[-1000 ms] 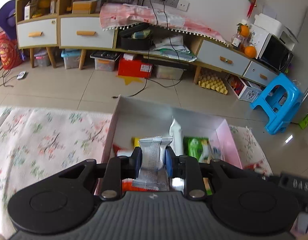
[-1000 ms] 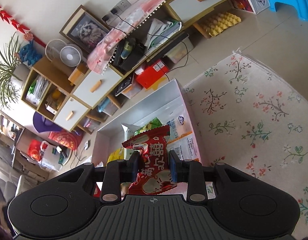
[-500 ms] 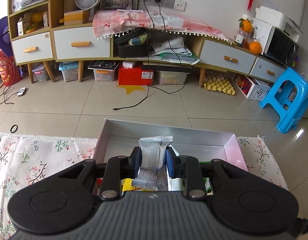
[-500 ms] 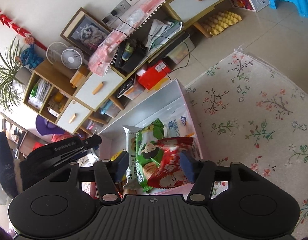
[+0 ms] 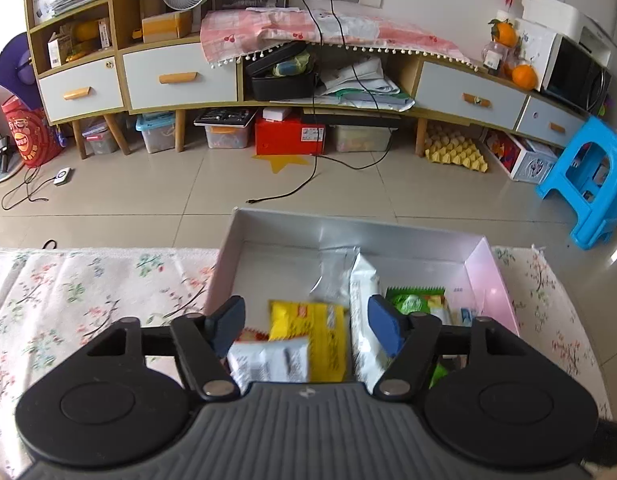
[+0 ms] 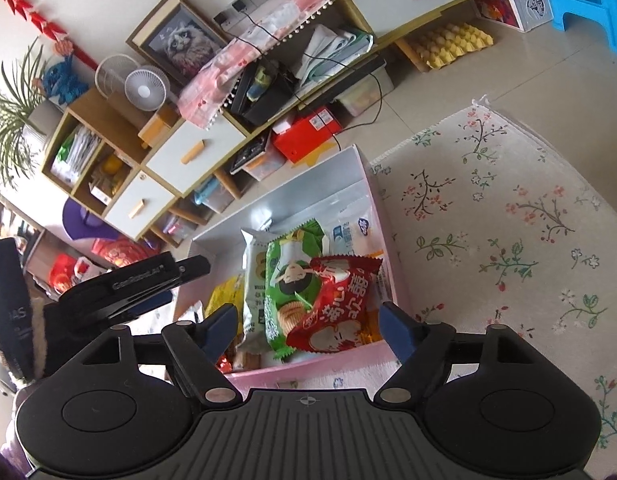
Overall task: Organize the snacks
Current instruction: 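Open both tools to drop the snacks into the pink box, then move both tools toward the gold bar and white packet on the cloth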
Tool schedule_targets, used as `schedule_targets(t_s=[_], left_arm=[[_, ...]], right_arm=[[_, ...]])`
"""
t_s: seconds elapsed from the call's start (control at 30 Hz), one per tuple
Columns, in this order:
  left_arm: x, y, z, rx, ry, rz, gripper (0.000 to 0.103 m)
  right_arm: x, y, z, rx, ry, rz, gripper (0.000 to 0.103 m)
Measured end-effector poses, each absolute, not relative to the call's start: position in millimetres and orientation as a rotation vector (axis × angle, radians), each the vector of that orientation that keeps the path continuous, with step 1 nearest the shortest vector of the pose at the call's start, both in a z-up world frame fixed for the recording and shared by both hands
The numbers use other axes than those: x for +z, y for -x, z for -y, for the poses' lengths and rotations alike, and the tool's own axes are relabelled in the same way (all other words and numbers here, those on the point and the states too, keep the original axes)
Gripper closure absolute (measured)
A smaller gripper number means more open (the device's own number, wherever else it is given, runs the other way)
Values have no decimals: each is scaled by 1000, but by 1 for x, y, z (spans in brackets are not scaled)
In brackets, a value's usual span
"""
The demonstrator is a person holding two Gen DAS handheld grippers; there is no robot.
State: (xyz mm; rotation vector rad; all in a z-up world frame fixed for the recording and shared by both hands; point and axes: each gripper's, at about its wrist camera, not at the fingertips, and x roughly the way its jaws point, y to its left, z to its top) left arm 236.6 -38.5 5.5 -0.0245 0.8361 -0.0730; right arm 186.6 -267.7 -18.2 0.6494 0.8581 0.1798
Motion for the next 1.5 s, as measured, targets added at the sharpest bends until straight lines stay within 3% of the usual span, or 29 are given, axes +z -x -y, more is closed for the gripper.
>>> schedule_targets(t_s=[0.23, 0.33, 0.5, 0.97, 1.17, 1.5], left_arm=[[16, -209, 26, -71, 11, -851, 22], [19, -195, 18, -70, 18, -861, 17], [23, -171, 6, -53, 3, -872, 6], [8, -88, -19, -42, 17, -914, 2], [-4, -47, -26, -75, 32, -807, 0], [-34, -17, -25, -113, -29, -888, 0]], right_arm=[[-4, -174, 266, 188, -610, -890, 21], [3, -166, 265, 203, -579, -895, 14], [6, -153, 262, 212, -512, -910, 14], [12, -103, 242, 335, -321, -941, 13], [7, -76, 228, 386, -208, -935, 13], [-5, -38, 212, 492, -97, -925, 13]])
